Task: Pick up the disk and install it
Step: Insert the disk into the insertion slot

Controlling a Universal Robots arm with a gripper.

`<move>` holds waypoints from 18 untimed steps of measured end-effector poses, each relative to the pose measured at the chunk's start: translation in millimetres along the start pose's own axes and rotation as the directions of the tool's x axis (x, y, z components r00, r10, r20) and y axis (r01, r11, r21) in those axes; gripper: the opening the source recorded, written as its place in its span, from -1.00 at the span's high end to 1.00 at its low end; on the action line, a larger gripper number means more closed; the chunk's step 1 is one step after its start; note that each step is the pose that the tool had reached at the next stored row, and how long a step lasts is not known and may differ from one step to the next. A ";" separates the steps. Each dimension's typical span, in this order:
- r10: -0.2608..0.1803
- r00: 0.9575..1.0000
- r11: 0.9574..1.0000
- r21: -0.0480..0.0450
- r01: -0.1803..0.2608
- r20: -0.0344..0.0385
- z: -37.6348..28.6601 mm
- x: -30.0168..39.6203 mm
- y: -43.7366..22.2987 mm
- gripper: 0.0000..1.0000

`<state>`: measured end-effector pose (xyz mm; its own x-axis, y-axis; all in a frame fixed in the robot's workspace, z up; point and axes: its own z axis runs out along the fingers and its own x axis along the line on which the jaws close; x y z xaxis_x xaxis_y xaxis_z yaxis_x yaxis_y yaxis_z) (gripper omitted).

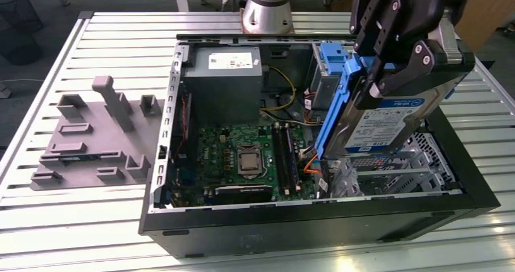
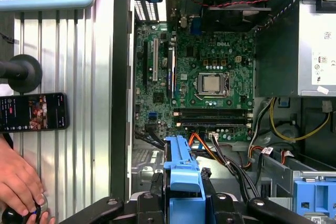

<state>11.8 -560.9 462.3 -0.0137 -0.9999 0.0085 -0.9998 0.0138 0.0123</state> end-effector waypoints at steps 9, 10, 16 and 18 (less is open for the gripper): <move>0.000 1.000 1.000 0.000 0.000 0.000 1.1 -0.2 -16.9 0.26; 0.000 1.000 1.000 0.000 0.000 0.000 1.4 -0.2 -19.8 0.26; 0.000 1.000 1.000 0.000 0.000 0.000 4.0 -0.4 -34.3 0.26; 0.000 1.000 1.000 0.000 0.000 0.000 5.3 -0.5 -39.1 0.26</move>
<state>50.8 -561.0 456.6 -0.0136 -0.9999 0.0085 -0.9998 0.0137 0.0123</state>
